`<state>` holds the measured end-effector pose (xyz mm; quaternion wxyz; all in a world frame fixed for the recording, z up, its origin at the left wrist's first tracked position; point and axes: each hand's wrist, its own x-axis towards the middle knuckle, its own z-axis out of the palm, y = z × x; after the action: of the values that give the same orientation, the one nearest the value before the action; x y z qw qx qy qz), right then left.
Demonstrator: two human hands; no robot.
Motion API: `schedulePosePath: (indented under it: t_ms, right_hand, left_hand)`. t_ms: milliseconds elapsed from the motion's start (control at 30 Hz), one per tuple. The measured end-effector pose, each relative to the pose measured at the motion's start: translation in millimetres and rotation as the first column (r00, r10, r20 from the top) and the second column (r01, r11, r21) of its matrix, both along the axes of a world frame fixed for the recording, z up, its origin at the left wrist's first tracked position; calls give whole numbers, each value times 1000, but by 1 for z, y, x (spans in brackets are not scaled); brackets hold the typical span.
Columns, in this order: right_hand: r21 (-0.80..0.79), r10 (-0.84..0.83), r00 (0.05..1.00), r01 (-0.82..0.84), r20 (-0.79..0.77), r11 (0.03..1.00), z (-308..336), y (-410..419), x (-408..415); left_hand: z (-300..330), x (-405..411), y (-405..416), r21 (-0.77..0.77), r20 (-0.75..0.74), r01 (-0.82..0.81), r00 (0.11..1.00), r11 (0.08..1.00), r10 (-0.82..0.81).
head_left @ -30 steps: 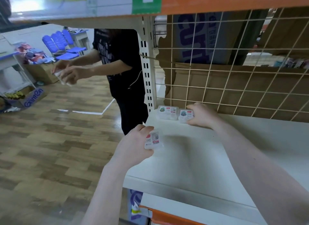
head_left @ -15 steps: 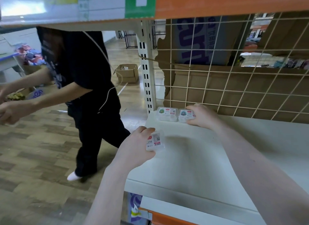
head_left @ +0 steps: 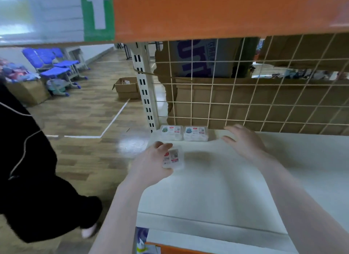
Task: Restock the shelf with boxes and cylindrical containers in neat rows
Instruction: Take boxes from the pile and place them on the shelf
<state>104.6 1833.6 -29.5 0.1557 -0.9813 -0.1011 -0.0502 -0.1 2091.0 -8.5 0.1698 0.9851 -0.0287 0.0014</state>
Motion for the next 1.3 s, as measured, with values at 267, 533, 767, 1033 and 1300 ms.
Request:
schedulePosePath:
  t_ms: [267, 533, 767, 1033, 1300]
  right_hand:
    - [20, -155, 987, 156, -52, 988, -13, -64, -29]
    - [3, -239, 965, 240, -105, 971, -19, -105, -47]
    - [49, -282, 953, 289, -113, 956, -19, -127, -59]
    - [24, -311, 944, 315, -114, 949, -23, -137, -62]
    - [19, -306, 946, 310, -106, 951, -26, -140, -59]
  left_hand:
    - [8, 26, -40, 40, -7, 116, 993, 992, -116]
    - [21, 60, -92, 99, 11, 229, 973, 968, -231]
    - [22, 95, -129, 184, 4, 301, 952, 936, -307]
    - [11, 130, -146, 198, -25, 315, 948, 928, -316]
    - [-7, 150, -152, 220, -86, 326, 945, 919, -315]
